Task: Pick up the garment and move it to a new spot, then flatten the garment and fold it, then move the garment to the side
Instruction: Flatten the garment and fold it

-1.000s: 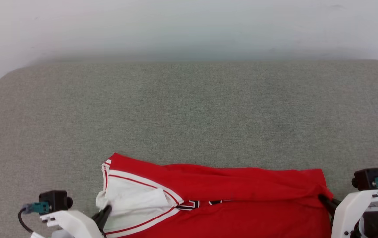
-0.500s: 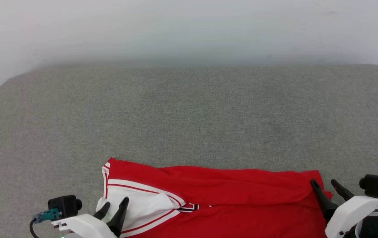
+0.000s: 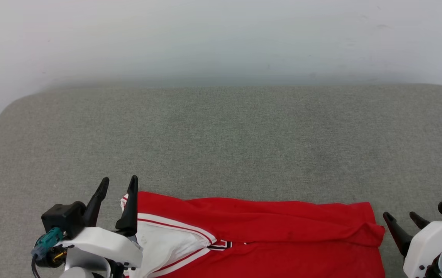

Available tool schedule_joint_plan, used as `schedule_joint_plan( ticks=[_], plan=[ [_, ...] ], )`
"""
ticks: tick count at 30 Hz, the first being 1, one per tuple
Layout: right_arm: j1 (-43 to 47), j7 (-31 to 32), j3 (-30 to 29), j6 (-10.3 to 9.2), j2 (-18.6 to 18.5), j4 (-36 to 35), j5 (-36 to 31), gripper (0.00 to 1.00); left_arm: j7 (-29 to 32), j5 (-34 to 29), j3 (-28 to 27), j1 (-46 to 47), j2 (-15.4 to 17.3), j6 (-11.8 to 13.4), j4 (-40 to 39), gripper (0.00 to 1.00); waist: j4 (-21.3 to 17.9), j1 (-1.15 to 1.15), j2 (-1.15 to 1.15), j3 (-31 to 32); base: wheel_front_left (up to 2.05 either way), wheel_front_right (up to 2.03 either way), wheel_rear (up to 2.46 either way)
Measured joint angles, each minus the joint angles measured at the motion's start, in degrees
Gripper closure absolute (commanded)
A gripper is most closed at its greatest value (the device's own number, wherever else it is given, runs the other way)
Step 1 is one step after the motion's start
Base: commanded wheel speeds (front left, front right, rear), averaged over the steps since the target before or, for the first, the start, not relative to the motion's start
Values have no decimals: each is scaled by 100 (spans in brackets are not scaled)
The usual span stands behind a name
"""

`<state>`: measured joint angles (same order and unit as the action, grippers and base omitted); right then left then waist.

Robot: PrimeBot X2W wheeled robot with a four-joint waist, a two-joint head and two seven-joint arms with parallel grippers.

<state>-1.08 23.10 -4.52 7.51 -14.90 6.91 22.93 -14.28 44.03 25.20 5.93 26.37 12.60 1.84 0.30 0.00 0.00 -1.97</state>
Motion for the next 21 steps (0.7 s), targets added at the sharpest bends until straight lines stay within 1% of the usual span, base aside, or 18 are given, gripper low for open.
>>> schedule_joint_plan(
  ticks=[1,2,5,9,12,16,21],
  plan=[
    [0,169,0,0,-45,-48,1,0,-13,-137,-14,18,-18,32,-41,0,9,0,0,-12,0,0,0],
    [-3,692,11,0,-152,-143,1,0,-55,-461,-89,35,-132,102,-143,0,50,0,0,-75,0,0,0],
    [-11,1105,27,0,-196,-178,22,0,-62,-733,-143,77,-203,104,-197,0,114,0,0,-176,0,0,0],
    [-34,1346,30,0,-205,-174,34,0,-64,-1082,-224,151,-357,92,-343,0,225,1,0,-363,0,0,0],
    [-41,1466,33,0,-105,-104,78,0,-64,-1241,-294,194,-454,25,-394,0,314,1,0,-534,0,0,0],
    [-86,1648,152,-1,-24,115,153,0,-71,-1377,-357,238,-566,-52,-393,0,410,1,0,-763,0,0,0],
    [-198,1976,270,-12,-64,386,311,0,-71,-1521,-453,253,-672,-154,-312,0,464,1,0,-896,0,0,0]
  ],
)
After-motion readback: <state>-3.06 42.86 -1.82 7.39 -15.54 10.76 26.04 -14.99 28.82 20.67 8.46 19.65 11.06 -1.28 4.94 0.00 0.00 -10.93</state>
